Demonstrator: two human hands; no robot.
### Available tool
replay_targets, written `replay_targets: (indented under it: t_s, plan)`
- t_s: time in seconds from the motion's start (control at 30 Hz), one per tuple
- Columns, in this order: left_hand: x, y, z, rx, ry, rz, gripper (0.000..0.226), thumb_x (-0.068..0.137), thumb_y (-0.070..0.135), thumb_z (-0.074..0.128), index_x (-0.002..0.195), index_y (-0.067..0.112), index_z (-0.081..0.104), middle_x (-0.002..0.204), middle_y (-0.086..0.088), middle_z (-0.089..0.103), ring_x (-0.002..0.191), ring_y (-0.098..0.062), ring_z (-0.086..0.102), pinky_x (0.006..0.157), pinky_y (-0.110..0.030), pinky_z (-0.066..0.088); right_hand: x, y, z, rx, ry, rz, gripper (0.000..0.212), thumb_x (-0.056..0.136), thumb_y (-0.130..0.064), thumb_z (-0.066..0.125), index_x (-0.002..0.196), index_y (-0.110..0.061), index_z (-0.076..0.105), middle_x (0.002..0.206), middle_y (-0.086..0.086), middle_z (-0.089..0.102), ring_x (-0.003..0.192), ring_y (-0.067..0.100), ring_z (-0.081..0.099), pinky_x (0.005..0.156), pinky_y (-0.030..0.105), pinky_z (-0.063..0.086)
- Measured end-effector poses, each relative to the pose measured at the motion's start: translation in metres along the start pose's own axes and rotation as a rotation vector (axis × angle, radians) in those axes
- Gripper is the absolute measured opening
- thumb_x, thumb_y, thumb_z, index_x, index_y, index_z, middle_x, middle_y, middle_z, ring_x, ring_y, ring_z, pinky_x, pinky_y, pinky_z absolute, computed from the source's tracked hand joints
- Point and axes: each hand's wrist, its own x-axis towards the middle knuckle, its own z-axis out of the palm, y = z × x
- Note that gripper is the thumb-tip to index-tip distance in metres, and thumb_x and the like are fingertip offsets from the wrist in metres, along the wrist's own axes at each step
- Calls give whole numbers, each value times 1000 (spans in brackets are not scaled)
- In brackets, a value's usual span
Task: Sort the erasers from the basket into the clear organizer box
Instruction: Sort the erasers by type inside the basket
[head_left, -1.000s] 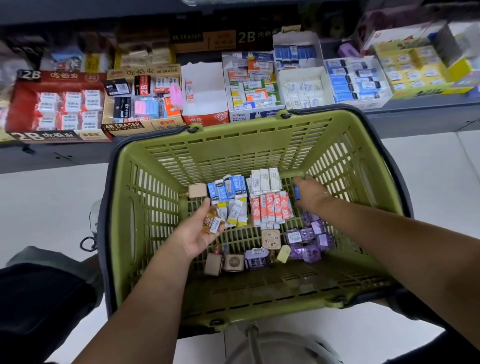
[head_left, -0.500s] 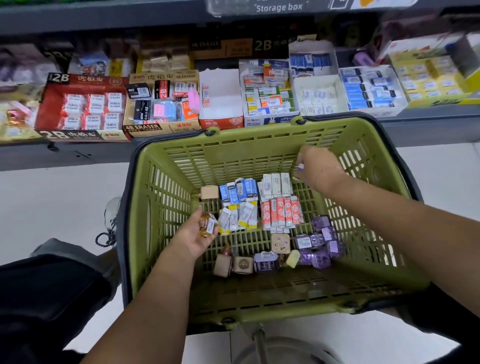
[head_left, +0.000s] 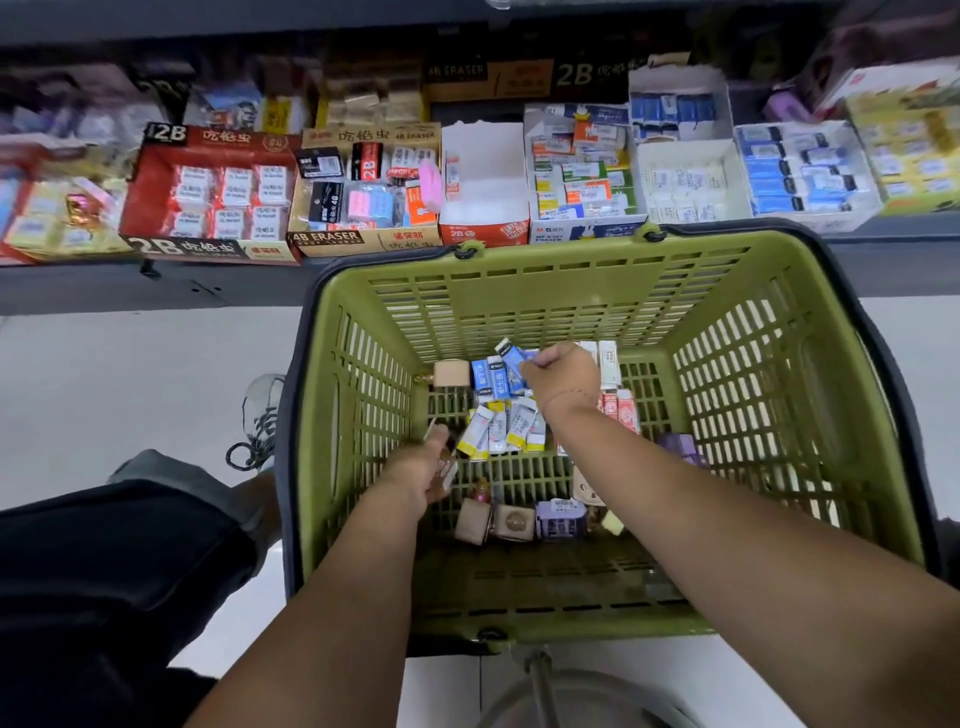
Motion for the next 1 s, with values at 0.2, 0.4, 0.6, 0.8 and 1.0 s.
replay_targets:
  t_s: [0.2,0.4,0.6,0.8,1.0]
  plan:
    - [1,-8,-2,217,-34,1,36,95,43,54,108,9,56,94,-10,59,85,-26,60,84,-40,56,4,2,1,-210,-17,-78,23,85,-22,66,69,-18,49,73,0,56,67,18,51,57,21,35]
    - [-3,-9,-3,138,-50,-15,34,94,45,54,90,11,54,84,-4,54,74,-19,57,63,-29,57,3,6,-12,-228,-23,-132,22,88,-27,63,73,-18,49,72,0,55,71,20,53,63,23,38]
    - [-3,-10,-5,174,-35,-10,39,88,54,59,84,15,55,85,-2,53,74,-18,56,60,-26,57,-4,7,-49,-320,-161,-267,21,86,-28,66,73,-15,55,61,-6,51,61,13,48,55,22,35]
    - [-9,-11,-6,254,-41,22,40,83,55,64,76,19,51,77,2,44,70,-17,57,60,-27,58,-11,20,-82,-664,-803,-232,12,83,-8,68,94,-8,69,93,10,70,85,23,68,84,39,56]
    - [-17,-11,-13,285,-119,9,56,79,61,64,110,15,57,114,-5,50,92,-23,64,54,-25,58,-25,53,-72,-923,-945,-360,44,81,-23,73,122,-16,59,120,0,61,97,14,58,79,22,46]
